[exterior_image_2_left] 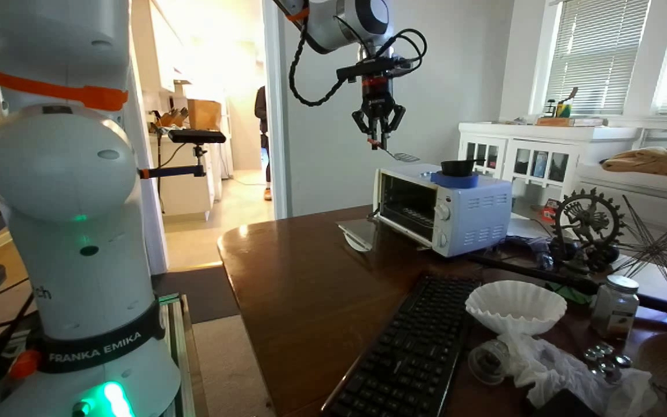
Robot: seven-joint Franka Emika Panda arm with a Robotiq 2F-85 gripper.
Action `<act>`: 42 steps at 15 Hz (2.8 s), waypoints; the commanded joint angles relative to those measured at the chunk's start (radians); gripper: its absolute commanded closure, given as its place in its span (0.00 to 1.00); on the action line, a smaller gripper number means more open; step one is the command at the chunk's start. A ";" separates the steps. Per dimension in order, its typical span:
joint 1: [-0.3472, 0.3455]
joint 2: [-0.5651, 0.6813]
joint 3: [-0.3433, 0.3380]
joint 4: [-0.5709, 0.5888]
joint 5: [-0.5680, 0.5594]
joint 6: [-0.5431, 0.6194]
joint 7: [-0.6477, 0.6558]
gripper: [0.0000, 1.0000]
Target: Use the fish slice to place the glass objects on top of the white oven.
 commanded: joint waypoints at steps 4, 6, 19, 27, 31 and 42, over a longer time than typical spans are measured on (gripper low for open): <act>0.036 -0.220 0.042 -0.215 -0.102 0.022 -0.136 0.94; 0.035 -0.291 0.043 -0.298 -0.103 0.044 -0.175 0.94; -0.051 -0.639 -0.086 -0.858 -0.034 0.068 0.072 0.94; -0.128 -0.463 -0.088 -0.948 -0.001 0.321 0.291 0.94; -0.137 -0.341 -0.061 -0.919 -0.031 0.455 0.370 0.94; -0.124 -0.187 -0.011 -0.851 -0.254 0.547 0.551 0.94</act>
